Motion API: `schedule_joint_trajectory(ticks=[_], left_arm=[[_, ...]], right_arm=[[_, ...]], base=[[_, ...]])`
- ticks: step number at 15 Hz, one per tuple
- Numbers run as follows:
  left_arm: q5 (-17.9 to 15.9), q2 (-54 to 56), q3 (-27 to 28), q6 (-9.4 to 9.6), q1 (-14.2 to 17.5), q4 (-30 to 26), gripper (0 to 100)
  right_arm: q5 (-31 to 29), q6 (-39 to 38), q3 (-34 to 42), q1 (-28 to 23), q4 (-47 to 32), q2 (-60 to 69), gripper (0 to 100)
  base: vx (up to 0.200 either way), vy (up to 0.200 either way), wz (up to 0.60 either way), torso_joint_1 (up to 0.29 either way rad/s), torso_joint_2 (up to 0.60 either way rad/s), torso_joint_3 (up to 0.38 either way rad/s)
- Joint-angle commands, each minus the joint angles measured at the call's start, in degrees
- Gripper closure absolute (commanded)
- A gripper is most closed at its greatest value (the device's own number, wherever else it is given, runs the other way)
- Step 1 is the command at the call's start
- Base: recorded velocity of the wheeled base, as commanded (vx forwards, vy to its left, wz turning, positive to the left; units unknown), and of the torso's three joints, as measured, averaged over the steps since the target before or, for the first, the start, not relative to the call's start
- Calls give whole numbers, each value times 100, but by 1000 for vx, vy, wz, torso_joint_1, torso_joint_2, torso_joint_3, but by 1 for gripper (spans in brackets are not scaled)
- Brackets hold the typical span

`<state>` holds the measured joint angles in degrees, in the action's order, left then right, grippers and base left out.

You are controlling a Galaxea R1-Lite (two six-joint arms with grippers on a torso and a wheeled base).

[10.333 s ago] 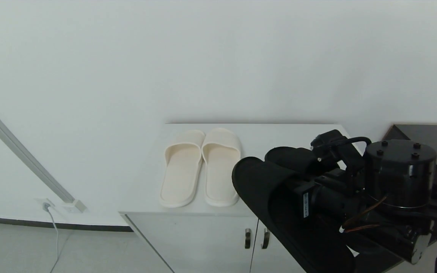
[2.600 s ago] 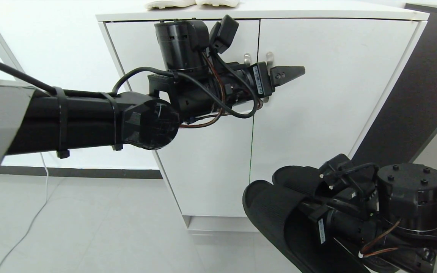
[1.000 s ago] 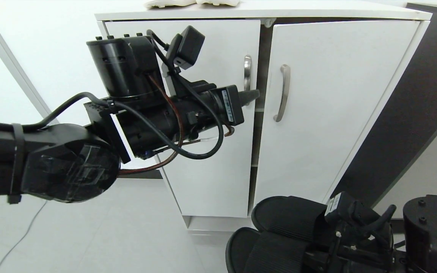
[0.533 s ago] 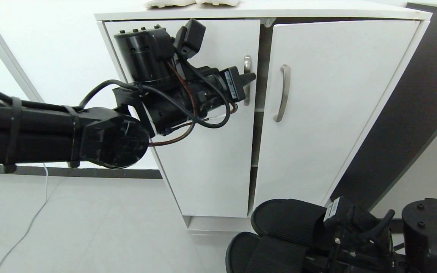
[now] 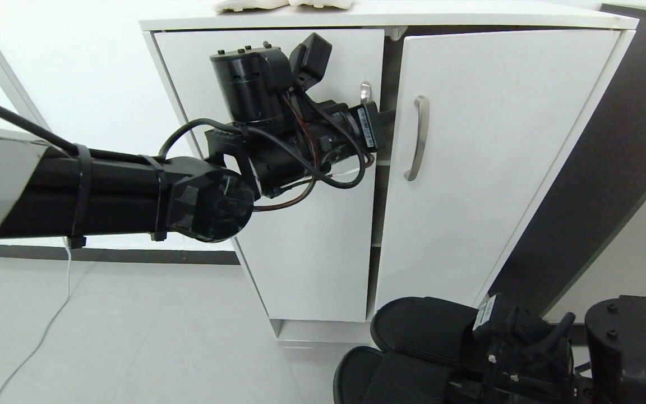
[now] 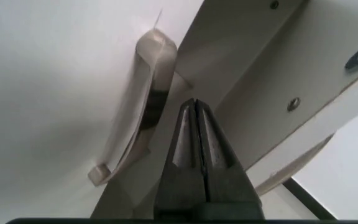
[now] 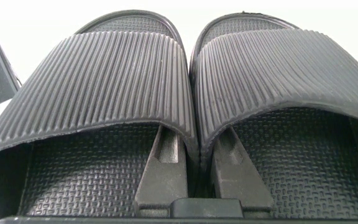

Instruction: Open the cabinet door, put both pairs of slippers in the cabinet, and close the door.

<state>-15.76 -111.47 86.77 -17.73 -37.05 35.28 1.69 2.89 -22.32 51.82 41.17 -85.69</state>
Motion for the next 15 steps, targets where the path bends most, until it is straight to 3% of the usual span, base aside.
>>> schedule_joint_trajectory(ticks=[1, 3, 8, 10, 13, 14, 15], left_arm=[[21, -50, 59, -3, -75, -4, 100], [21, 20, -73, 6, -162, 23, 100], [47, 750, -1303, 32, -716, 656, 100], [21, 802, -1374, 32, -883, 673, 100], [56, 794, -1426, 41, -830, 691, 100], [73, 820, -1497, 50, -725, 691, 100], [302, 1101, -1795, 173, -382, 638, 100]], right_arm=[[6, 1, 0, 3, 5, -45, 100], [6, 1, 8, 38, 5, -45, 100], [6, 1, 61, 205, 5, -27, 100], [-2, 1, 70, 258, 5, -27, 100], [-20, -34, 17, 223, 32, -80, 100], [-38, -52, -35, 197, 32, -106, 100], [-126, -166, -282, 3, 23, -229, 100]], base=[[-200, 0, 0, 2, 2, 2], [-200, 0, 0, 2, 2, 0], [-200, 0, 0, 1, -1, 1], [-200, 0, 0, 2, 2, 0], [-133, 0, 0, 2, 0, 2], [0, 0, 0, 0, 0, 0], [0, 0, 0, 0, 0, 0]])
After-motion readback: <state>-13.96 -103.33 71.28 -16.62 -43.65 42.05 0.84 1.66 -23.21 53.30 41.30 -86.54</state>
